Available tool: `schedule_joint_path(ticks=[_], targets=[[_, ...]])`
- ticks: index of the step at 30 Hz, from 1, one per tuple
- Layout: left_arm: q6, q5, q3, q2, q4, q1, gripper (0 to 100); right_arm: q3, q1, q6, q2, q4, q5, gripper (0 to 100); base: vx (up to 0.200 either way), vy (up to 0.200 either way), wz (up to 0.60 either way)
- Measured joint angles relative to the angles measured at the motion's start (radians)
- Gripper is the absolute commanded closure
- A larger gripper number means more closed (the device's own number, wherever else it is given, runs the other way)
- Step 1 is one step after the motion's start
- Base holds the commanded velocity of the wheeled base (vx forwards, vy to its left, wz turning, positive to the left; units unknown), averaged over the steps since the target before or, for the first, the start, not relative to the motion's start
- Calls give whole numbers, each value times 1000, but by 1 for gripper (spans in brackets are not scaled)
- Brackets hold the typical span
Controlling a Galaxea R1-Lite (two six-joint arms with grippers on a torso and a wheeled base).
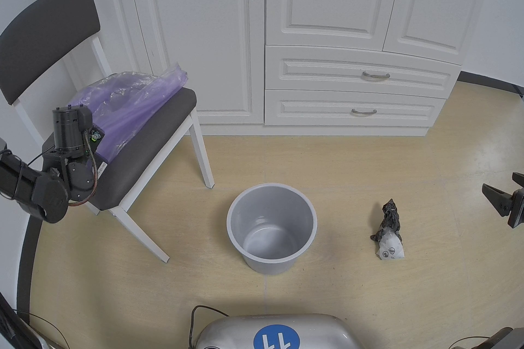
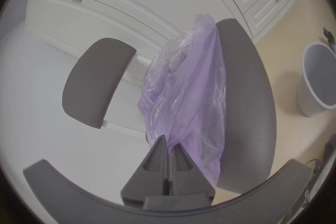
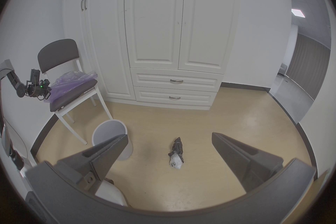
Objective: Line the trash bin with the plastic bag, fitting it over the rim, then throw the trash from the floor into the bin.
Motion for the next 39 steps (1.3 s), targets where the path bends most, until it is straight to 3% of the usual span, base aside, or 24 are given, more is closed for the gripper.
schedule_joint_path(ticks=[4, 15, 22, 30, 39], targets=[[-39, -31, 105, -67, -33, -10, 100, 3, 4, -4, -8, 0, 1, 0, 0, 0, 0], [-299, -133, 462, -393, -57, -72, 100, 5, 15, -8, -38, 0, 13, 0, 0, 0, 0], [-360, -149, 624, -657, -43, -97, 100, 14, 30, -8, -51, 0, 25, 0, 0, 0, 0], [-418, -157, 682, -906, 74, -174, 100, 22, 58, -9, -64, 0, 31, 0, 0, 0, 0], [-467, -179, 583, -958, 109, -236, 100, 26, 67, -11, -81, 1, 30, 0, 0, 0, 0]])
